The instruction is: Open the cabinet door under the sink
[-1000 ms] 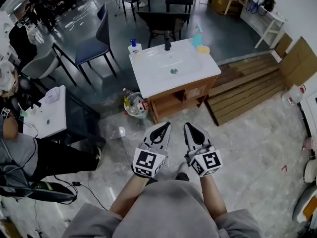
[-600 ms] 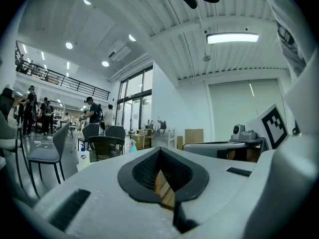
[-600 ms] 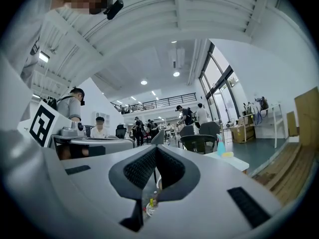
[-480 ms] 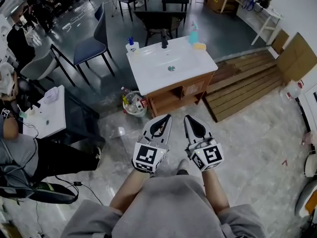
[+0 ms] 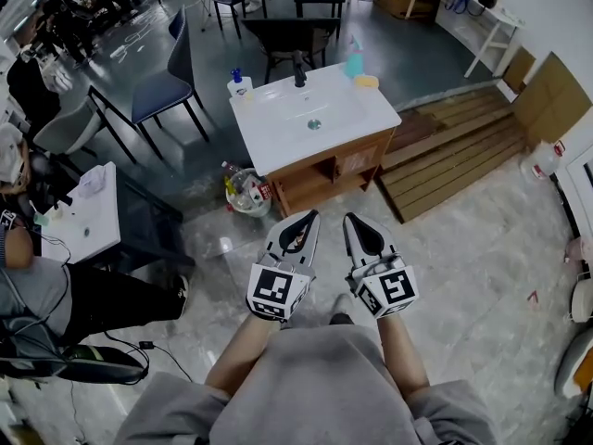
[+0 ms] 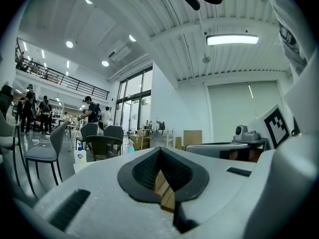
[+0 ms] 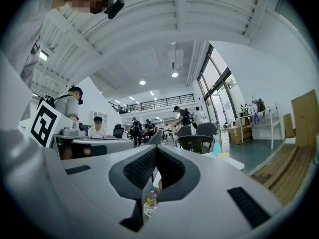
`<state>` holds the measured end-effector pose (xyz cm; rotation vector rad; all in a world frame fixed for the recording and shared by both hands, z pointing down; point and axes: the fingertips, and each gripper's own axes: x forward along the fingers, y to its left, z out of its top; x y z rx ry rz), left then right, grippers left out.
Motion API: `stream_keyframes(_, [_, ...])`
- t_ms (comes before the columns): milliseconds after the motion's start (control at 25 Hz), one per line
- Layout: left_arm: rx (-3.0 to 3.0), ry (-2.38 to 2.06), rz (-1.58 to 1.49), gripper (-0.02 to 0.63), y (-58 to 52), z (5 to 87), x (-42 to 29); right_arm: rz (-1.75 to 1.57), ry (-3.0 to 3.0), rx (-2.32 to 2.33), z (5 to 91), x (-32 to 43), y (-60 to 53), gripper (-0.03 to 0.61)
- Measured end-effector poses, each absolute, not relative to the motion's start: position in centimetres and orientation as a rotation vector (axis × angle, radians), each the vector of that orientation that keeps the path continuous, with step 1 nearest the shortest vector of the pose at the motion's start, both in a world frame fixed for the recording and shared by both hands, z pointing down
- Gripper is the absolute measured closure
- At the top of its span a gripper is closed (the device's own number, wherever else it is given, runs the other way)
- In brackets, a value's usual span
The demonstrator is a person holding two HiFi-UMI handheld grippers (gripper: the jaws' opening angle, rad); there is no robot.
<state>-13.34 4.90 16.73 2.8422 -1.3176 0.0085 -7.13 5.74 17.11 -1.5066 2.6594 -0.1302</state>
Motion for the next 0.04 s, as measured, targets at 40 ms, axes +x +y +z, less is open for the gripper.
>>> stream_keyframes(40, [2.843, -1.317, 0.008, 0.607, 4.85, 16.75, -13.2, -0.132, 2.659, -1.509, 17.17, -7.02, 5.72, 0.569])
